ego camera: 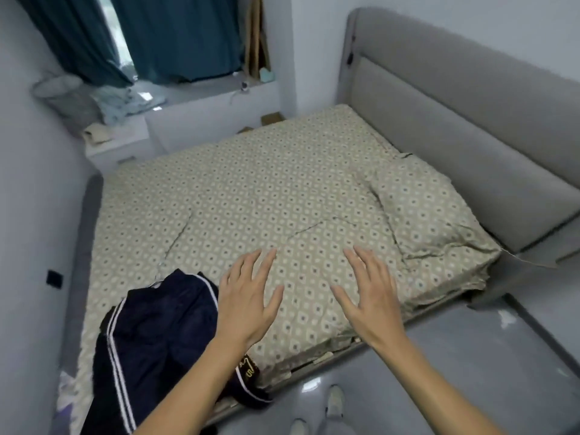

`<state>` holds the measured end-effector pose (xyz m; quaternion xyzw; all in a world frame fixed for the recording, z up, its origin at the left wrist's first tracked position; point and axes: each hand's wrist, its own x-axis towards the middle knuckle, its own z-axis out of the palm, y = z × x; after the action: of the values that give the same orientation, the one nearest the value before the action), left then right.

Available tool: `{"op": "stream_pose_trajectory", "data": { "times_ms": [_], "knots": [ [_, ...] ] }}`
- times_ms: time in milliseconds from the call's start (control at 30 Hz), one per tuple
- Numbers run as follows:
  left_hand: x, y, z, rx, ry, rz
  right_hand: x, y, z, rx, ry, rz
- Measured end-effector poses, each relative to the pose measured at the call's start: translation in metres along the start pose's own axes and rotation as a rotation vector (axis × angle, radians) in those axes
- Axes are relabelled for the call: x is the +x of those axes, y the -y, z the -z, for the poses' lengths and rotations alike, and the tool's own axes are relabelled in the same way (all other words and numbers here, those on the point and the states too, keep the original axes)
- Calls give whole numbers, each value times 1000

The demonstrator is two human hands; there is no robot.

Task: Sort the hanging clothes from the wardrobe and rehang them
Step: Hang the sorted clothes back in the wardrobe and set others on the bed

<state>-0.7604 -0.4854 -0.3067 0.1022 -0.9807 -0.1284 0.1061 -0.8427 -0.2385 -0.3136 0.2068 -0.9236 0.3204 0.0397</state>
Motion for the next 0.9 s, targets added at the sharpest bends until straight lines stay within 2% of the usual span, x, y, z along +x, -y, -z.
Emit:
{"op": "stream_pose_trajectory", "data": {
  "times_ms": [267, 433, 633, 733, 900],
  "knots": [
    [-48, 120, 39, 160, -60, 428, 93, 81, -109, 139, 281, 308],
    [-98, 175, 42, 171, -57, 666, 116, 129, -165, 162, 407, 431],
    [-126, 254, 36, 148, -24, 818, 131, 184, -241, 149, 505, 478],
    [-119, 314, 19, 98, -13, 828, 139, 212, -291, 111, 534, 470],
    [-77, 423, -23, 27, 105, 802, 143, 256, -390, -30, 613, 400]
  ]
}}
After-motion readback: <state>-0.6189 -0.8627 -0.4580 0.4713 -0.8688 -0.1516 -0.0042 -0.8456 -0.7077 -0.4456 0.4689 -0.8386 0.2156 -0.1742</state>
